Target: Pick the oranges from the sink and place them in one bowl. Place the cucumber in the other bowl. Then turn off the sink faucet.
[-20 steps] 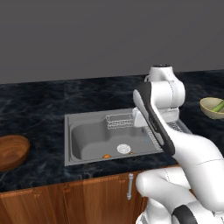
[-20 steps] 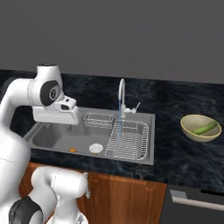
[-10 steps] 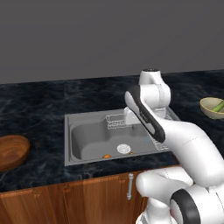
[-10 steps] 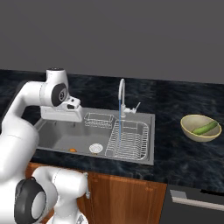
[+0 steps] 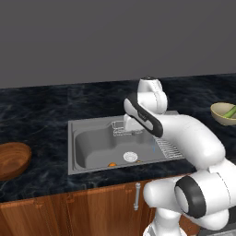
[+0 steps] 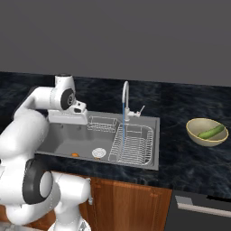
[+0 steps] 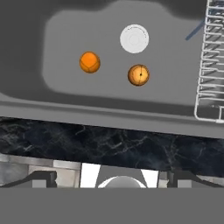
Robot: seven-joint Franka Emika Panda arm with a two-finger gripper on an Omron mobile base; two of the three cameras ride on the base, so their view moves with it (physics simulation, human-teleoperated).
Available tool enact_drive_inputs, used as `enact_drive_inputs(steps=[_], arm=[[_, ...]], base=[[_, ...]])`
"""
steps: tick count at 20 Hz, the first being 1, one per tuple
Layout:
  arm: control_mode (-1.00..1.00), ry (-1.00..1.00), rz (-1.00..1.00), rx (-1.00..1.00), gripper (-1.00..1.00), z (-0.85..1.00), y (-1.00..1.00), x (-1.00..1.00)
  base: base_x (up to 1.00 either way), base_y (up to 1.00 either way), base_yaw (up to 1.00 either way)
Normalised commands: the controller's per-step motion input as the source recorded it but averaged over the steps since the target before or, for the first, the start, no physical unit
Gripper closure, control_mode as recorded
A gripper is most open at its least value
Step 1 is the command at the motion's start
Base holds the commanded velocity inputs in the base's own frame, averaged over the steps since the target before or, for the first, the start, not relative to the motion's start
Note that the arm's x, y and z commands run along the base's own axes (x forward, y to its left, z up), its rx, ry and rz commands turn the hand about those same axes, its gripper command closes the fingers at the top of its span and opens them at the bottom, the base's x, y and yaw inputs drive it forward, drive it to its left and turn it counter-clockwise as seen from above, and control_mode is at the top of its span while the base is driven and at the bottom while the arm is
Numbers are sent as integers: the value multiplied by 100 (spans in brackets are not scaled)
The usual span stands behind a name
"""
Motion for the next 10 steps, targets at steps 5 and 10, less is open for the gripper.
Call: enact_drive_inputs(steps=[5,10], arm=[[-100,2,2,0,-100,-32,8,40],[-100,0,2,0,-100,-26,8,26]], base=[[0,0,0],[0,0,0]])
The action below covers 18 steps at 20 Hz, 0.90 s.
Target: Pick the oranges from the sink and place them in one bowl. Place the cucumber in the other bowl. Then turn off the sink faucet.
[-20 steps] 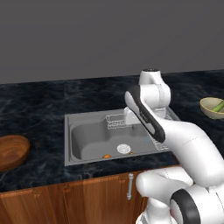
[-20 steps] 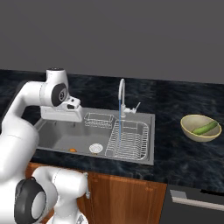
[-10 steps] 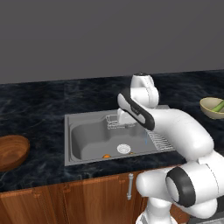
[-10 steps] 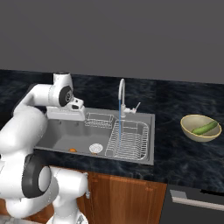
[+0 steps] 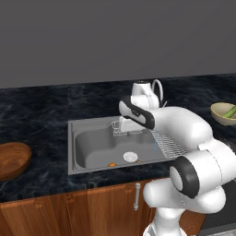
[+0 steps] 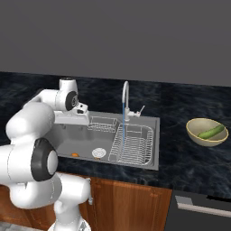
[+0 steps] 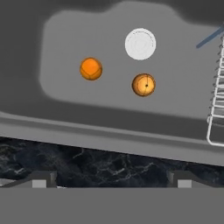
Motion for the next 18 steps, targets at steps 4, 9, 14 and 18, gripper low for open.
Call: enact_drive_inputs(steps=[4,9,14,18], arm=[[-100,0,1,0,-100,-1,3,4],[-100,0,0,0,-100,0,0,0],[-100,0,0,0,-100,0,0,0],[-100,0,0,0,-100,-6,0,6]], base=[[0,0,0],[0,0,0],[0,0,0],[0,0,0]])
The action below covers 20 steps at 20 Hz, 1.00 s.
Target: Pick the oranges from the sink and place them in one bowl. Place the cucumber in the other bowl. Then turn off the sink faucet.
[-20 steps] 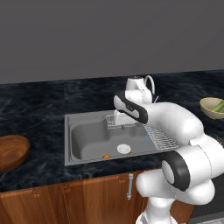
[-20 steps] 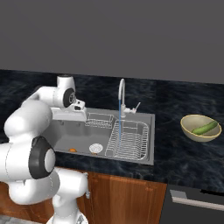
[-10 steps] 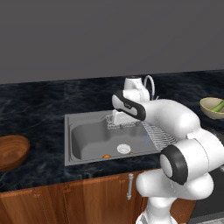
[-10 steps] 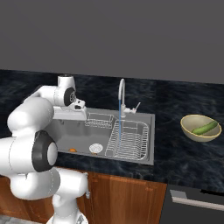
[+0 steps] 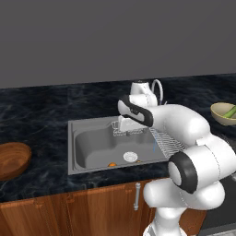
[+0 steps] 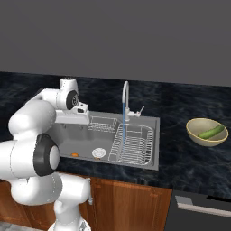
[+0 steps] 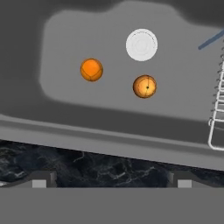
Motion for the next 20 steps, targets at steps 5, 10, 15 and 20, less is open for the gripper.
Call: enact_drive_inputs(steps=[5,10,15,20], arm=[[-100,0,0,0,-100,-11,0,10],[-100,0,0,0,-100,-6,8,26],[-100,-1,0,0,-100,-7,3,24],[-100,0,0,0,-100,-9,12,8]], base=[[0,0,0],[0,0,0],[0,0,0],[0,0,0]])
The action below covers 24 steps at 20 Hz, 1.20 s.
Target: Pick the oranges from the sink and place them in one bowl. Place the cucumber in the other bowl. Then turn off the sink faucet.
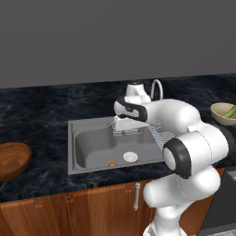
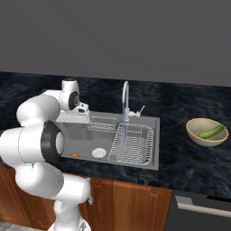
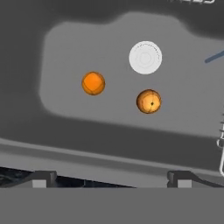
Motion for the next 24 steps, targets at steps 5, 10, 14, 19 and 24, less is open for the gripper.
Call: enact_drive_inputs(steps=[5,10,14,19,24], arm=[[-100,0,0,0,-100,-14,31,27],[-100,0,0,0,-100,-9,23,28],[-100,0,0,0,-100,-11,23,28],[-100,0,0,0,-100,-13,24,27],[-100,0,0,0,-100,-20,16,20]], base=[[0,0,0],[0,0,0],[0,0,0],[0,0,0],[0,0,0]])
